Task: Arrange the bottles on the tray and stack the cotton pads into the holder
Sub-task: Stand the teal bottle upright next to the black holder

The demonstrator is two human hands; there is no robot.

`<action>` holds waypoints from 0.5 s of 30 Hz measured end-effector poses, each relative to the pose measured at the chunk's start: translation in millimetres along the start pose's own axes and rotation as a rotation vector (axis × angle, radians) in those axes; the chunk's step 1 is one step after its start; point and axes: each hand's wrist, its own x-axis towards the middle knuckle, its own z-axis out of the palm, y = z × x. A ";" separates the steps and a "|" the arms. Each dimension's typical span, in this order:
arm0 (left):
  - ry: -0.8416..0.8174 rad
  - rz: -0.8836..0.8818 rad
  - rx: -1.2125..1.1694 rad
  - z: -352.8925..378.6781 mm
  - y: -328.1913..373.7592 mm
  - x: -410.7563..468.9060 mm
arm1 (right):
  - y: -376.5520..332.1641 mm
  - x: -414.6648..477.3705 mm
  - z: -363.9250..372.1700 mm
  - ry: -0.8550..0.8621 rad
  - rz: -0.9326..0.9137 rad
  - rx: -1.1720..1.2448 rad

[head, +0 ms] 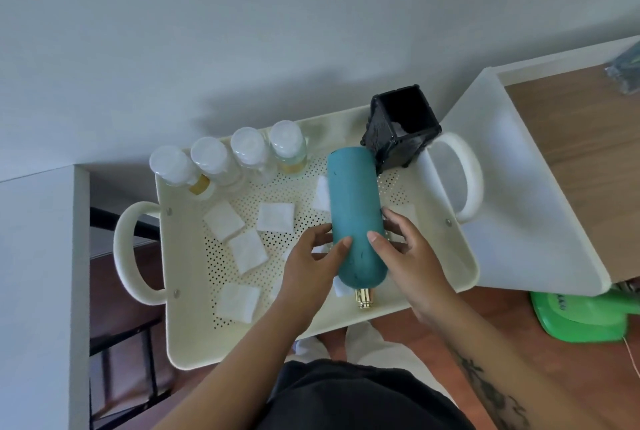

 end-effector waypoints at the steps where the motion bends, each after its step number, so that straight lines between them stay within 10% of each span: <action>1: 0.008 -0.003 -0.006 0.7 1.5 -0.3 | -1.8 0.3 -1.1 -0.009 0.005 0.007; 15: 0.029 0.068 -0.081 -15.5 52.4 -11.0 | -54.2 6.8 -13.1 -0.088 -0.061 0.017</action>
